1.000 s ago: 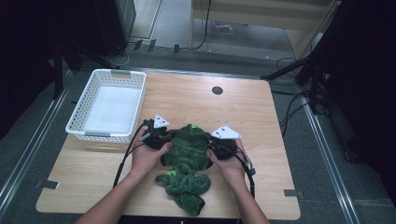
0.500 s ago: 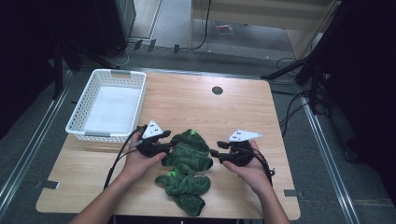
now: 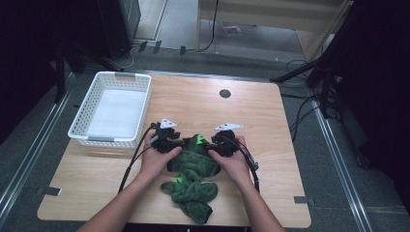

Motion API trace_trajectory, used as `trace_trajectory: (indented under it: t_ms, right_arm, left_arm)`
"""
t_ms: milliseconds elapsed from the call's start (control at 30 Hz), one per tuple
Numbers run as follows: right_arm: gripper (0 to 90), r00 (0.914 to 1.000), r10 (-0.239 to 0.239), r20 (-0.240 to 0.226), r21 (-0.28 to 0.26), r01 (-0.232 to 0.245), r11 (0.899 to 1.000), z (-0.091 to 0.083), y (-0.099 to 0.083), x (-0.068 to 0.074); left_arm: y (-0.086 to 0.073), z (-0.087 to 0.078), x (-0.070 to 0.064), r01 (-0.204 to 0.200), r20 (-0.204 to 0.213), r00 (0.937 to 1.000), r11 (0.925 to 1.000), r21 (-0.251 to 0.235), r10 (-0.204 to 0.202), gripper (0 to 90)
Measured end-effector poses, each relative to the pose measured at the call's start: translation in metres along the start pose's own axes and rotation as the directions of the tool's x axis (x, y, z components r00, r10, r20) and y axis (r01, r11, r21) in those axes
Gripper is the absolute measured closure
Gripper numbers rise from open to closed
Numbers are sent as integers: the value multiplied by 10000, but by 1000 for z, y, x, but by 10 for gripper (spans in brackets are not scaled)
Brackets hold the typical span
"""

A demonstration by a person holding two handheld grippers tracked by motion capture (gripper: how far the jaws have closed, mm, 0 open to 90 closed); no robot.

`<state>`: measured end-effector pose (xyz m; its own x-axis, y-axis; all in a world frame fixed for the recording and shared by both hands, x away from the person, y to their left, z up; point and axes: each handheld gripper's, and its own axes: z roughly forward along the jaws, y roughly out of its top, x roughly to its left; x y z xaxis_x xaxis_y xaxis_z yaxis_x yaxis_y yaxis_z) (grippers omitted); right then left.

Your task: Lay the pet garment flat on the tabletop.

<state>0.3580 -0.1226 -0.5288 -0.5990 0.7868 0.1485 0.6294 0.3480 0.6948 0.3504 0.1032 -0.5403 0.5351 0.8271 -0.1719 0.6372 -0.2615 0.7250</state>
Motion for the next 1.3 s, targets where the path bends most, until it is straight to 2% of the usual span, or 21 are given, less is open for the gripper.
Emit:
trace_trajectory:
  t_ms: [167, 267, 367, 433, 500, 533, 567, 600, 633, 700, 733, 767, 800, 833, 867, 900, 1033, 1133, 1200, 1233, 1300]
  right_arm:
    - [586, 9996, -289, -53, 250, 290, 9993, -2, -9, 0]
    - [677, 9983, -582, 55, 177, 581, 9982, -1, -14, 2]
    - [853, 9963, -858, 86, 74, 857, 9963, -2, -19, 6]
    - [898, 9919, -1253, 193, -24, 1254, 9921, -4, -21, 8]
    - [900, 9914, -1229, 455, -991, 1269, 9870, -24, -16, 10]
    - [900, 9913, -1249, 405, -1509, 1296, 9800, -34, -12, 12]
    - [900, 9913, -1249, 405, -1509, 1296, 9800, -34, -12, 12]
    - [900, 9860, -1613, 423, -2441, 1668, 9553, -58, -2, 17]
    - [900, 9860, -1613, 423, -2441, 1668, 9553, -58, -2, 17]
    - [900, 9745, -2162, 591, -3377, 2234, 9144, -92, 12, 28]
    - [900, 9745, -2162, 591, -3377, 2234, 9144, -92, 12, 28]
    - [900, 9714, -2293, 612, -3708, 2354, 8984, -107, 18, 34]
    - [900, 9674, -2436, 699, -4173, 2501, 8737, -128, 26, 42]
    - [900, 9654, -2503, 734, -4366, 2568, 8622, -138, 29, 47]
    - [900, 9654, -2503, 734, -4366, 2568, 8622, -138, 29, 47]
    - [900, 9611, -2641, 803, -4662, 2704, 8423, -154, 33, 55]
    - [900, 9535, -2864, 940, -5280, 2916, 7976, -187, 36, 72]
    - [900, 9515, -2924, 954, -5479, 2955, 7826, -200, 35, 78]
    - [900, 9436, -3156, 1000, -5828, 3126, 7500, -226, 30, 91]
    - [900, 9436, -3156, 1000, -5828, 3126, 7500, -226, 30, 91]
    - [900, 9386, -3305, 994, -5989, 3216, 7334, -241, 27, 100]
  left_arm:
    - [-2, 1, -8, -397, -36, 9992, 9981, 474, 399, 504]
    - [-1, 1, -10, -770, 117, 9970, 9952, 611, 764, 592]
    - [-2, -1, -14, -1273, 200, 9918, 9901, 600, 1263, 800]
    - [-2, -7, -16, -1345, 114, 9909, 9906, 238, 1343, 869]
    - [2, -20, -17, -1279, 122, 9916, 9902, -554, 1287, 879]
    - [8, -42, -20, -1609, 87, 9864, 9739, -1600, 1644, 879]
    - [8, -42, -20, -1609, 87, 9864, 9739, -1600, 1644, 879]
    - [12, -54, -23, -1812, 42, 9824, 9591, -2175, 1866, 879]
    - [16, -66, -25, -2027, -17, 9778, 9441, -2598, 2095, 879]
    - [23, -88, -30, -2233, -87, 9722, 9162, -3328, 2338, 881]
    - [29, -103, -35, -2301, -137, 9699, 8962, -3792, 2432, 881]
    - [33, -116, -39, -2386, -188, 9672, 8800, -4106, 2535, 881]
    - [36, -127, -43, -2455, -190, 9643, 8649, -4378, 2641, 881]
    - [40, -137, -47, -2513, -184, 9617, 8529, -4575, 2735, 881]
    - [42, -147, -51, -2580, -190, 9589, 8414, -4748, 2832, 881]
    - [44, -154, -54, -2569, -139, 9577, 8322, -4913, 2874, 881]
    - [47, -186, -69, -2570, 113, 9507, 8073, -5312, 3100, 880]
    - [46, -207, -79, -2543, 387, 9430, 7905, -5572, 3306, 880]
    - [44, -221, -85, -2588, 540, 9349, 7779, -5727, 3508, 879]
    - [42, -228, -88, -2611, 603, 9310, 7723, -5791, 3599, 879]
    - [40, -239, -92, -2645, 739, 9227, 7611, -5923, 3783, 877]
